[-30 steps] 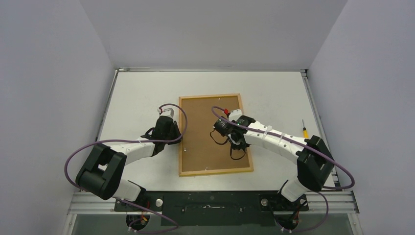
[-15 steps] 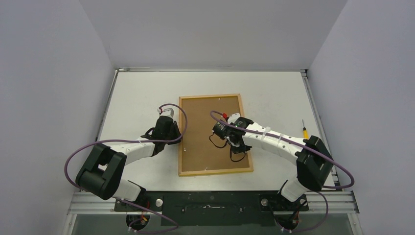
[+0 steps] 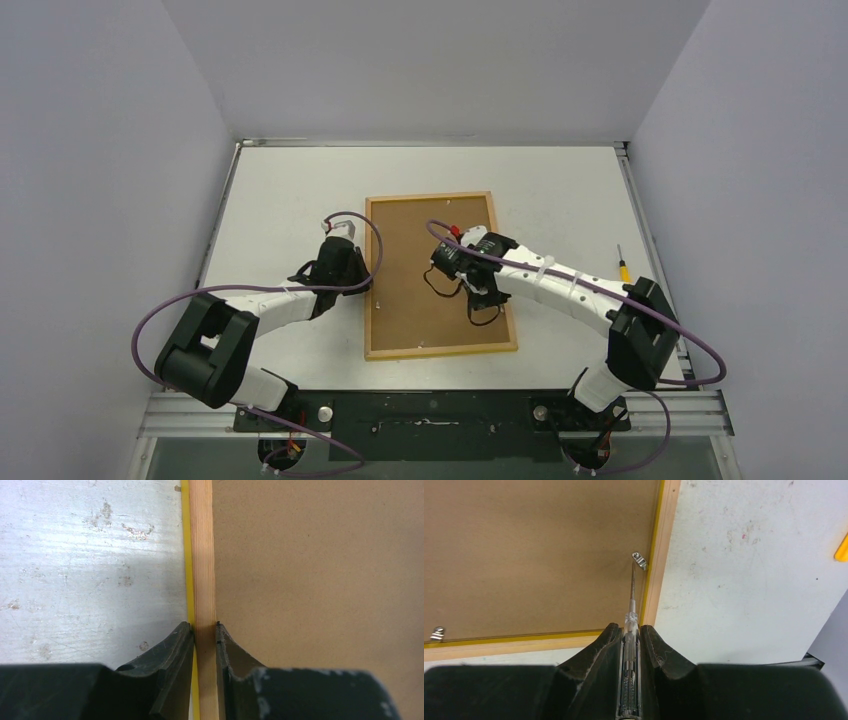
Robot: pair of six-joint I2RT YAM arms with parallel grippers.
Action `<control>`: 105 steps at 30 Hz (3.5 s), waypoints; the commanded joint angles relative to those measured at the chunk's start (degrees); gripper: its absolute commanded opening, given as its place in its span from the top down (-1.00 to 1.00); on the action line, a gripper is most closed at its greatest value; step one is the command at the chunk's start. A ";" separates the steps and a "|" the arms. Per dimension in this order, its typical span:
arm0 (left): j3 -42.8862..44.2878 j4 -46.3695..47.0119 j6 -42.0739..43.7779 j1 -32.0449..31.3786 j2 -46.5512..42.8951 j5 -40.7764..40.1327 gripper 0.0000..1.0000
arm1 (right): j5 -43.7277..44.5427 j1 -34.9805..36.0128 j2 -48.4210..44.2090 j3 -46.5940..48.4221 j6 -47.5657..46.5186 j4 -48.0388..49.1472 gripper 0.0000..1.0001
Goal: Take the photo out of the frame
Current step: Release the photo frame item from the photo frame.
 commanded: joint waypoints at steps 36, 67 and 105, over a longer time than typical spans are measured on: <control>0.73 2.22 -0.08 0.79 -2.01 0.38 0.57 | -1.09 -4.90 -4.76 -4.23 -1.58 3.33 0.89; 0.81 2.39 -0.08 0.74 -1.60 1.04 0.55 | -16.49 -4.90 -7.00 -5.42 -5.69 8.72 0.89; 1.31 1.25 -0.66 0.79 -1.07 -0.44 1.00 | -5.53 -6.63 -8.17 -0.92 -3.88 7.49 0.89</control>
